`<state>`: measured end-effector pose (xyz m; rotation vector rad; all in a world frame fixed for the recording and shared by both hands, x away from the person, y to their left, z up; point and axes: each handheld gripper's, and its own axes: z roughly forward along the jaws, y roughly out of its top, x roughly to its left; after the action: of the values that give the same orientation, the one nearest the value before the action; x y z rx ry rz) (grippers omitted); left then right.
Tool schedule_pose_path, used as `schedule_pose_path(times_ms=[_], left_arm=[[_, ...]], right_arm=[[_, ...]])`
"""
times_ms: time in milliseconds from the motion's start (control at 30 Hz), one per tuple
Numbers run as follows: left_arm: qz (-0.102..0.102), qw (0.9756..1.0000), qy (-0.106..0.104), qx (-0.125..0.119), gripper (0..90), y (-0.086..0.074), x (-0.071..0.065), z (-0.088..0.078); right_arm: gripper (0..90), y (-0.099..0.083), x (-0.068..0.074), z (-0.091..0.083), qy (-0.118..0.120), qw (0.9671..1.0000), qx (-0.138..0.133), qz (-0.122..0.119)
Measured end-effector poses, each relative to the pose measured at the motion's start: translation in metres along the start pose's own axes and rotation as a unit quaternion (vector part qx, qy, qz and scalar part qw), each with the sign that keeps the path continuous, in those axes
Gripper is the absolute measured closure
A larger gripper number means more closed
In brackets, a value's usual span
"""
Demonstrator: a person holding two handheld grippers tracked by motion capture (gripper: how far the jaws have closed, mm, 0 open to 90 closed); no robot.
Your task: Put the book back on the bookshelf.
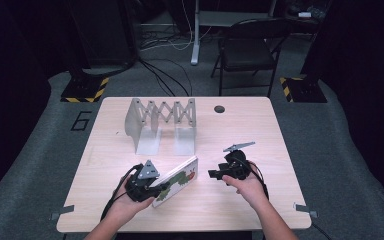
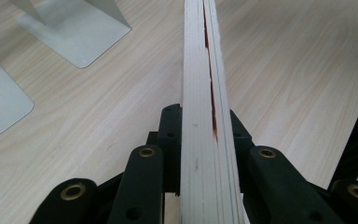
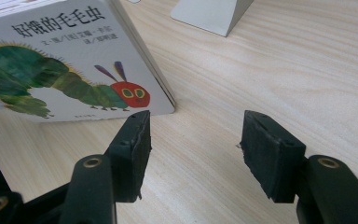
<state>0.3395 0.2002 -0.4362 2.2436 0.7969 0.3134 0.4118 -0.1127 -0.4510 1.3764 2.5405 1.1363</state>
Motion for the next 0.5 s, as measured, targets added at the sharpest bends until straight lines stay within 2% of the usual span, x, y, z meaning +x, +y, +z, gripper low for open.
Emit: schedule_pose_path(times_ms=[100, 233, 400, 500], left_arm=[[0.001, 0.9999, 0.010, 0.002, 74.5, -0.0042, 0.0006, -0.0033], [-0.007, 0.9999, 0.007, 0.013, 73.4, -0.0064, 0.0045, -0.0043], [-0.012, 0.9996, -0.002, 0.024, 70.5, -0.0018, 0.0072, -0.0044], [-0.012, 0.9996, 0.003, 0.025, 68.2, 0.0025, 0.0063, -0.0030]], right_arm=[[42.4, 0.0002, 0.0004, 0.0004, 0.000, 1.0000, 0.003, -0.003], [42.4, 0.0000, 0.0009, 0.0019, -0.002, 1.0000, 0.002, -0.006], [42.4, 0.0002, 0.0011, 0.0015, -0.002, 1.0000, 0.002, -0.004], [42.4, 0.0000, 0.0004, 0.0016, -0.001, 1.0000, 0.001, -0.004]])
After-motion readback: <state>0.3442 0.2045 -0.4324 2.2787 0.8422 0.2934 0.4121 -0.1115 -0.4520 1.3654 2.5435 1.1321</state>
